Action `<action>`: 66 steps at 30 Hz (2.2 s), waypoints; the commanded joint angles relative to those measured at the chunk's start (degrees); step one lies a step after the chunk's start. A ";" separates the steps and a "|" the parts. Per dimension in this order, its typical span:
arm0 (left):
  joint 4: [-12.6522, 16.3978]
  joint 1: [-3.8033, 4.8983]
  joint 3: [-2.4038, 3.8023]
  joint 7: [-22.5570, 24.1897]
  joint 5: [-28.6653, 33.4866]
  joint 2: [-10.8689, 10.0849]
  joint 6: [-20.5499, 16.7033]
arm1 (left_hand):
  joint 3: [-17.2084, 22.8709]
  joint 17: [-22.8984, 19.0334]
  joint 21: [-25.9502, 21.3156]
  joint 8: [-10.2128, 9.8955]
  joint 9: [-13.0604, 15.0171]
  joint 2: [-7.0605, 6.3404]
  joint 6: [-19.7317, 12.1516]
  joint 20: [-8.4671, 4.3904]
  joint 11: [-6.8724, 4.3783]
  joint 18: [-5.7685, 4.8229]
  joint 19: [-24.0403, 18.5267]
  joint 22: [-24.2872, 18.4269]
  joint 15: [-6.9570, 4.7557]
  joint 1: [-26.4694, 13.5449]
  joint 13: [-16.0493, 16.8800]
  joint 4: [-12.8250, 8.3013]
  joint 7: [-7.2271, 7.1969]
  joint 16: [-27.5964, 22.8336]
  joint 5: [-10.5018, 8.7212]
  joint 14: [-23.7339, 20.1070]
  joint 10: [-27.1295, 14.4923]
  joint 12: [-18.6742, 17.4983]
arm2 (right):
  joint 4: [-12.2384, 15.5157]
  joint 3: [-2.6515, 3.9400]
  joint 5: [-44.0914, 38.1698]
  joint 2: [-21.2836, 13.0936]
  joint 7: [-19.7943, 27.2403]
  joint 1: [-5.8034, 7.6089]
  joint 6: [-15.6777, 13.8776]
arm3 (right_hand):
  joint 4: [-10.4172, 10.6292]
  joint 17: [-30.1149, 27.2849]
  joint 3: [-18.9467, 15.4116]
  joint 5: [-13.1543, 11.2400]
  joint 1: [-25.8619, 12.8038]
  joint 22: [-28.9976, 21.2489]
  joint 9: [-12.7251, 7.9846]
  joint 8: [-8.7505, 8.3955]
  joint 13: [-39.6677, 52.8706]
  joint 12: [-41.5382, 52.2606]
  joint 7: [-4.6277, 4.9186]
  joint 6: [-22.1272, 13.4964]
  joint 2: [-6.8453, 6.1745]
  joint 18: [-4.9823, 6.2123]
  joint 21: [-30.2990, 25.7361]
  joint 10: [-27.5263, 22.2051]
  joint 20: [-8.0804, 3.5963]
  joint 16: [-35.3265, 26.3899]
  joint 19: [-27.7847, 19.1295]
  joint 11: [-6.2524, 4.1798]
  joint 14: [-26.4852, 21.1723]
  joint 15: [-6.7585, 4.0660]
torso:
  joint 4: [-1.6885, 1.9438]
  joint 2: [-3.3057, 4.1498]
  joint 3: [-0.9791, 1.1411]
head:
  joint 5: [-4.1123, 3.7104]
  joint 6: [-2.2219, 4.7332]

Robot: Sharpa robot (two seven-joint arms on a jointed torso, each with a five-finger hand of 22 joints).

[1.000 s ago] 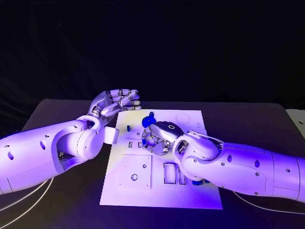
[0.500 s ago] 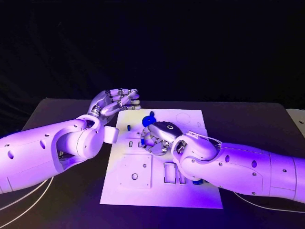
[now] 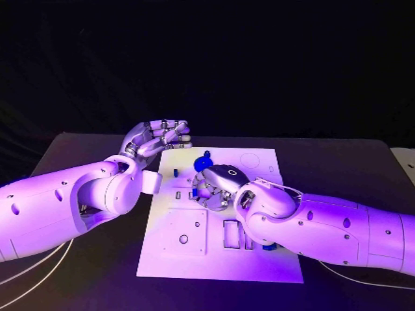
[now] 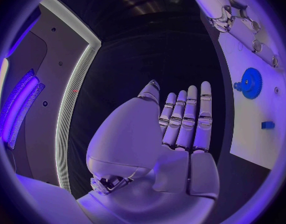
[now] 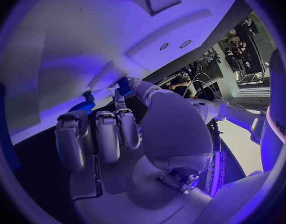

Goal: Assemble the parts on the task board

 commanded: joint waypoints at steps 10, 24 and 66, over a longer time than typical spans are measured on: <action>0.04 0.04 0.04 0.31 0.09 0.08 1.00 | 0.18 0.04 -0.34 -0.38 -0.10 -0.05 -0.23 0.00 0.12 0.82 0.42 -0.05 -0.03 0.46 0.00 0.23 1.76 -0.39 -0.13 -0.11 0.26 -0.20 | -0.28 -0.29 -1.17 -0.17 -0.83 -0.35 1.44 | 0.60 8.98 -1.09 0.04 -1.53 15.08 -0.47 -0.55 6.69 -0.54 0.67 -0.98 -2.05 -0.81 0.26 -0.40 0.01 -0.05 5.99 0.34 4.59 0.14 | 0.01 0.00 0.01 | 0.04 -0.06; -0.03 0.04 0.04 0.25 0.09 0.07 1.03 | 0.18 0.04 -0.34 -0.38 -0.10 -0.05 -0.23 0.00 0.12 0.82 0.42 -0.05 -0.03 0.46 0.00 0.23 1.76 -0.39 -0.13 -0.11 0.26 -0.20 | -0.14 -0.29 -1.29 -0.08 -0.37 -0.35 0.50 | 1.15 8.77 -2.13 1.06 -2.34 15.08 -1.10 -1.92 5.96 -1.34 1.49 -2.90 -3.36 -0.81 0.26 -1.13 0.53 -0.13 5.99 1.07 4.54 0.76 | -0.02 -0.02 0.01 | 0.05 -0.02; -3.59 1.25 0.05 -25.60 -26.84 -0.95 12.88 | -7.75 32.32 21.61 4.92 4.59 2.41 7.25 -10.65 -7.01 0.70 22.85 10.82 -9.16 -12.40 8.16 0.69 -4.23 34.85 -0.26 30.18 18.97 10.36 | 10.48 0.54 22.18 -16.29 18.07 6.51 -10.85 | 4.89 7.57 -9.65 1.47 2.41 13.22 -1.97 -1.34 2.49 -4.49 2.06 -3.93 -1.84 -0.05 -2.35 -4.27 1.34 -0.72 4.19 1.68 4.18 1.40 | -0.54 -2.77 0.01 | 1.12 -0.09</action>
